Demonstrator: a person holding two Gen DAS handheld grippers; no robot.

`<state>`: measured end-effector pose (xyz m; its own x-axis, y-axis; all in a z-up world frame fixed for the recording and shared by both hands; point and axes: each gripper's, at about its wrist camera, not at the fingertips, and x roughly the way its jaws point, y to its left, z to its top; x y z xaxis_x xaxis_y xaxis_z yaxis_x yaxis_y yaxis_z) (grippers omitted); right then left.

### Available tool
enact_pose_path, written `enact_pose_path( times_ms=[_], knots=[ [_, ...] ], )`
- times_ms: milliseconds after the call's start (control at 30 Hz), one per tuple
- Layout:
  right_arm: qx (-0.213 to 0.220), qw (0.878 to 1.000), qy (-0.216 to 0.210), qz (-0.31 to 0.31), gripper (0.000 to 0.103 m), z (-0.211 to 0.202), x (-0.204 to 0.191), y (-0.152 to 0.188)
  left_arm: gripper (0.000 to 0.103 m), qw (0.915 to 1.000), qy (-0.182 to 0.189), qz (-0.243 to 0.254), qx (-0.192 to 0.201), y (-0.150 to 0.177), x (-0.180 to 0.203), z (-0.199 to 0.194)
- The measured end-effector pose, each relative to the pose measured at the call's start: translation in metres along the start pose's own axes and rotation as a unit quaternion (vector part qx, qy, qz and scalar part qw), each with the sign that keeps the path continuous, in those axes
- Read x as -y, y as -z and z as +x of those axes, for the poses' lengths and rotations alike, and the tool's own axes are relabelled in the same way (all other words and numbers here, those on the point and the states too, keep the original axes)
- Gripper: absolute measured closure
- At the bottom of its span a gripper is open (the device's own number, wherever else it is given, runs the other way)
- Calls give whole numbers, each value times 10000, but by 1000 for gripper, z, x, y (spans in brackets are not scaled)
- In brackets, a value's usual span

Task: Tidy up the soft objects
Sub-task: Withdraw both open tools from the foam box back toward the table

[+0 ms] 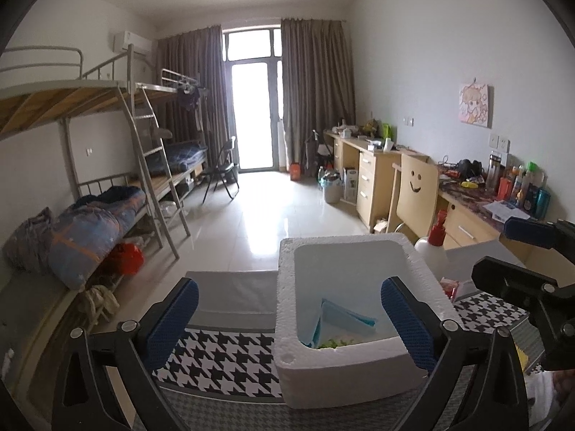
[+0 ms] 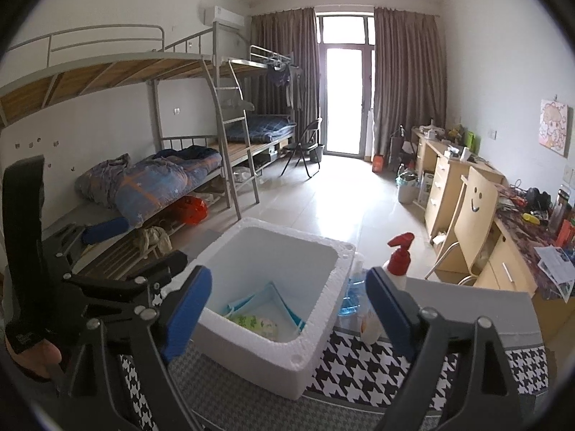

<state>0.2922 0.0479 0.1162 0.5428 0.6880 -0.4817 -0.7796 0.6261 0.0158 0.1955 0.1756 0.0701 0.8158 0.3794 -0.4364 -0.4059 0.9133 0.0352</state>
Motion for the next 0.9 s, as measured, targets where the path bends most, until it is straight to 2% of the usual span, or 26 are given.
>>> enact_pose_path(
  times_ms=[600, 900],
  knots=[
    [376, 9991, 193, 64, 11, -43, 10, 19, 1, 9988, 242, 41, 432, 9, 14, -51],
    [545, 9981, 269, 28, 11, -66, 11, 27, 1, 9963, 646, 67, 554, 12, 30, -72]
  ],
)
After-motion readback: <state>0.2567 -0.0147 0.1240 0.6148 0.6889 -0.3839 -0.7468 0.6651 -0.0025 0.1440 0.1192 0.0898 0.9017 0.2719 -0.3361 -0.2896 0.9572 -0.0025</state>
